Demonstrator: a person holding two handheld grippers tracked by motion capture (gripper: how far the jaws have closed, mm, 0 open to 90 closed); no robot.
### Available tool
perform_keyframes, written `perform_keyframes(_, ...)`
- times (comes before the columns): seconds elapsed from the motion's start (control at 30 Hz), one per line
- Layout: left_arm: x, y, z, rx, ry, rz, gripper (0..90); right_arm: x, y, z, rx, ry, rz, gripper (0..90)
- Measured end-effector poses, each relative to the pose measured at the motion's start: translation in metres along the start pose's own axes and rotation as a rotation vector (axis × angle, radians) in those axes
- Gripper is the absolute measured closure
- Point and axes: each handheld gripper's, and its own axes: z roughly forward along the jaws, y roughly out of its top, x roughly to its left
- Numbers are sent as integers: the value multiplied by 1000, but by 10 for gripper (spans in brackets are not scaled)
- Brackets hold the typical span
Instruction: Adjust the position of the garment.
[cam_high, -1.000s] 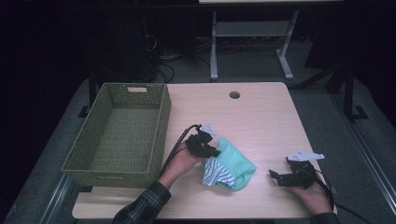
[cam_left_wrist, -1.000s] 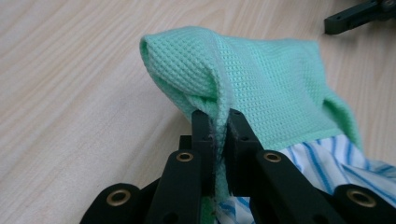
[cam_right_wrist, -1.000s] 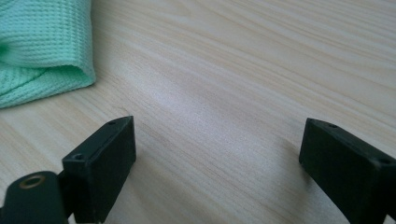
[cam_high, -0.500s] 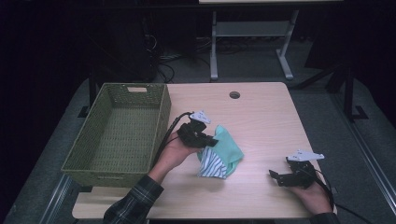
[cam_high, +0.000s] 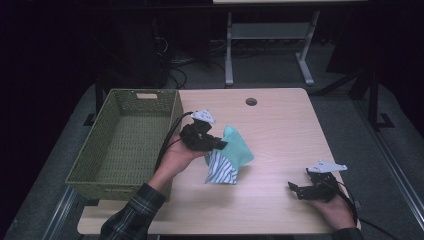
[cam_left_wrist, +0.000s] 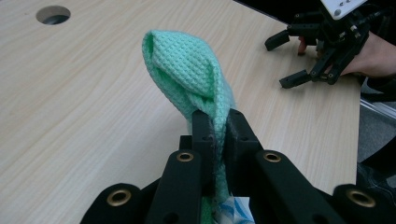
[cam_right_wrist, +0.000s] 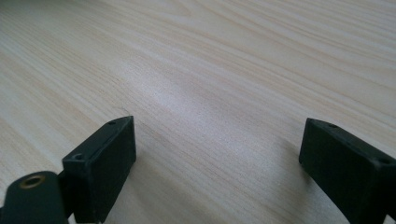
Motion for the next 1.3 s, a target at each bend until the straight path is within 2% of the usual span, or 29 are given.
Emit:
perform_keyframes(0.13,3,3,-11,3,1,13,838,0,0,0,0,0,-1,103)
perform_keyframes(0.63,10,12,-55,-55,10,-12,838,0,0,0,1,0,0,103)
perform_keyframes(0.83,13,12,-69,-64,30,-8,837,0,0,0,1,0,0,104)
perform_keyframes(0.97,15,11,-78,-76,41,-27,837,0,0,0,1,0,0,103)
perform_keyframes(1.3,21,9,-104,-101,81,-30,838,0,0,0,2,0,0,103)
